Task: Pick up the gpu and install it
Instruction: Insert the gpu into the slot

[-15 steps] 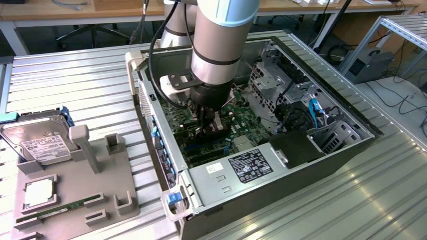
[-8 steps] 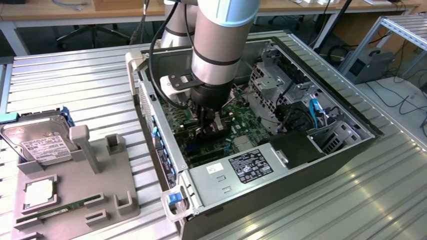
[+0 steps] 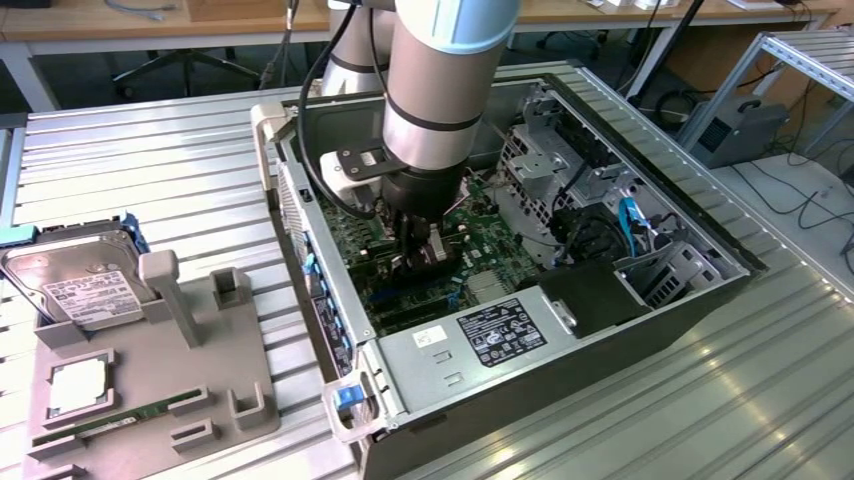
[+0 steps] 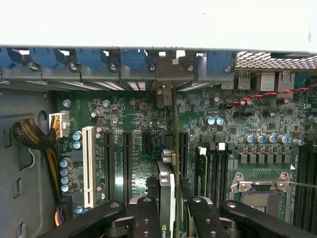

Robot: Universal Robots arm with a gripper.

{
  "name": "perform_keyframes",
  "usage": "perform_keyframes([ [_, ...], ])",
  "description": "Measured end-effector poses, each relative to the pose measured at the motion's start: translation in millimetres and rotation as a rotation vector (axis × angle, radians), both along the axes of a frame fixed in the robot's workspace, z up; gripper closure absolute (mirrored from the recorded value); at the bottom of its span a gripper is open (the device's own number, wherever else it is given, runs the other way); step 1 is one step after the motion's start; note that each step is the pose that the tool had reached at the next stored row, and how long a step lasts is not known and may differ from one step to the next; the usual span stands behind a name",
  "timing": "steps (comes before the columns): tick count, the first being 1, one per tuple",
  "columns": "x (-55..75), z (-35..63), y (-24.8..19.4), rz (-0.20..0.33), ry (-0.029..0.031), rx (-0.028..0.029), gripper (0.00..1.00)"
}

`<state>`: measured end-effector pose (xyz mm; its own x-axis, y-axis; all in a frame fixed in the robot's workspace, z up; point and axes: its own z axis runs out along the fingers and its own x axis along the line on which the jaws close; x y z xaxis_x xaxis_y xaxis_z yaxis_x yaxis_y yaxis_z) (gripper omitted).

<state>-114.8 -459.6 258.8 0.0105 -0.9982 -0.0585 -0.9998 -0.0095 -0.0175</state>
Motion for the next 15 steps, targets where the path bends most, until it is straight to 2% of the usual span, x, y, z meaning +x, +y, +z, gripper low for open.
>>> perform_keyframes([
  [2,0.1,0.0,0.0,0.0,-0.0012,-0.0007,0.73],
  [5,0.0,0.0,0.0,0.0,0.0002,0.0001,0.73],
  [6,0.1,0.0,-0.1,0.0,-0.0013,-0.0008,0.73],
  [7,0.0,0.0,0.0,0.0,0.0001,0.0,0.73],
  [8,0.1,0.0,-0.1,0.0,-0.0014,-0.0008,0.73],
  [15,-0.1,0.0,0.0,0.0,0.0002,0.0001,0.73],
])
